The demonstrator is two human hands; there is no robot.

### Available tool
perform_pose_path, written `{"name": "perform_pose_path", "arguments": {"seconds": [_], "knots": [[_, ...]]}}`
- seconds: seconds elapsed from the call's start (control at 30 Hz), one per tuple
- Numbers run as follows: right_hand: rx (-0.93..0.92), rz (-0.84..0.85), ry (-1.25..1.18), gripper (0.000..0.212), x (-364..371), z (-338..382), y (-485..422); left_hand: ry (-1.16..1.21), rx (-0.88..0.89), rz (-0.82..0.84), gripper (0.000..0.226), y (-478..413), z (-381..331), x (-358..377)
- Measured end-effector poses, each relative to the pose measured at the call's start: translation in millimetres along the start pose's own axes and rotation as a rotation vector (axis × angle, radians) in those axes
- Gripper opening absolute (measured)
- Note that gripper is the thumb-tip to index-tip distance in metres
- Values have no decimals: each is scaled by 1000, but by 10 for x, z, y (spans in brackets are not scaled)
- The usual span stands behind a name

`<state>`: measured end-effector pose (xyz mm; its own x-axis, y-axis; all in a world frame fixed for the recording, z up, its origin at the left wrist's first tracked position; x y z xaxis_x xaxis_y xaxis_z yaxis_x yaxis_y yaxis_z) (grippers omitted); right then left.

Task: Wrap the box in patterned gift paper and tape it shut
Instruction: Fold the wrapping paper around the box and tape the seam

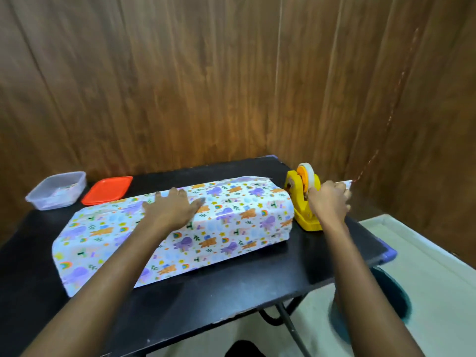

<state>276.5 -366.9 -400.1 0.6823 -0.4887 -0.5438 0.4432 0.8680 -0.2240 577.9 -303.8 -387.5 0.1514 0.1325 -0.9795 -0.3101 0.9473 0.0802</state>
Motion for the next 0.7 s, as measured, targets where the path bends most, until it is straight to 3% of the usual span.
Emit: {"name": "perform_pose_path", "arguments": {"seconds": [0.13,0.3,0.47,0.6,0.7], "knots": [[145,206,-21,46,-29,-209,-297,-34,6,-11,73,16,-13,22],[261,287,-329,37,-64,-181,-448,-38,6,-23,73,48,-39,20],[333,228,-499,35,-71,-164,-484,-42,10,-18,73,72,-56,-1],[347,138,-473,31,-92,-193,-548,-46,9,-12,72,67,-38,3],[390,245,-565,19,-80,-269,-492,-61,24,-28,72,62,-41,7]]}}
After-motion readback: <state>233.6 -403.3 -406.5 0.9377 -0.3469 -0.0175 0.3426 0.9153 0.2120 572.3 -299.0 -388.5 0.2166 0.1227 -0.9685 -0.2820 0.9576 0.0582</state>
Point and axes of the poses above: each hand's wrist, its own y-axis away from the middle knuckle, its own x-axis out of the palm, z = x × y, the point moved 3 cm from there along -y, towards the middle knuckle, and after that the axes turned 15 degrees about -y, right-handed, at the moved point
